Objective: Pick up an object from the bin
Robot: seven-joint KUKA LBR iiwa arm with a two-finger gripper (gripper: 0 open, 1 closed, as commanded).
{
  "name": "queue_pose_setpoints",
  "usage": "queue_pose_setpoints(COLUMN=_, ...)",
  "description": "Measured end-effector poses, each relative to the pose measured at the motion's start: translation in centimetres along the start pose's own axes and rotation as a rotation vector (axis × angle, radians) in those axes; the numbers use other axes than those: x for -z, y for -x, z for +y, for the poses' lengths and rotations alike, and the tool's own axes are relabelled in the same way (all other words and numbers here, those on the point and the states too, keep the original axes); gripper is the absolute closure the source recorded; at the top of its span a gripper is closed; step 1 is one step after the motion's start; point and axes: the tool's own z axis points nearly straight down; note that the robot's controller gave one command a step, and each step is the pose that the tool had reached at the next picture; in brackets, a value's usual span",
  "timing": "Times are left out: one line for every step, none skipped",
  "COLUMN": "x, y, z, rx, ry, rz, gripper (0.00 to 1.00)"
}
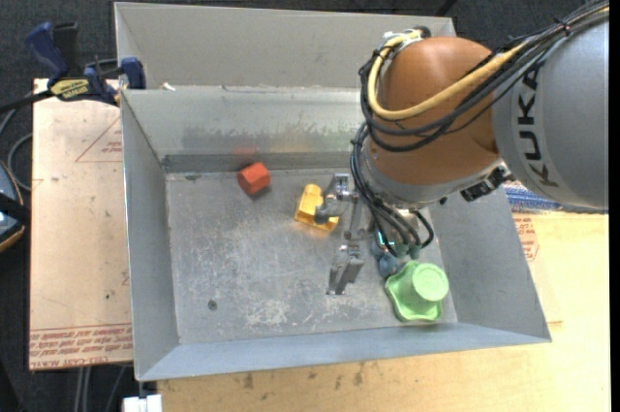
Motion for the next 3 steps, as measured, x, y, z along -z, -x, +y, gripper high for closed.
queue_pose_setpoints(x=-16.0, y=-0.7, z=0.7, rx=0.198, ry=0.002, rz=-0.022, gripper=0.0)
queue_pose_setpoints(x=-16.9, y=3.8, z=-7.8, rx=0.328, ry=0.003, rz=-0.017, gripper=0.0)
queue_pose_setpoints(x=-14.4, y=5.4, z=-17.6, rx=0.65, ry=-0.004, rz=-0.011, gripper=0.0)
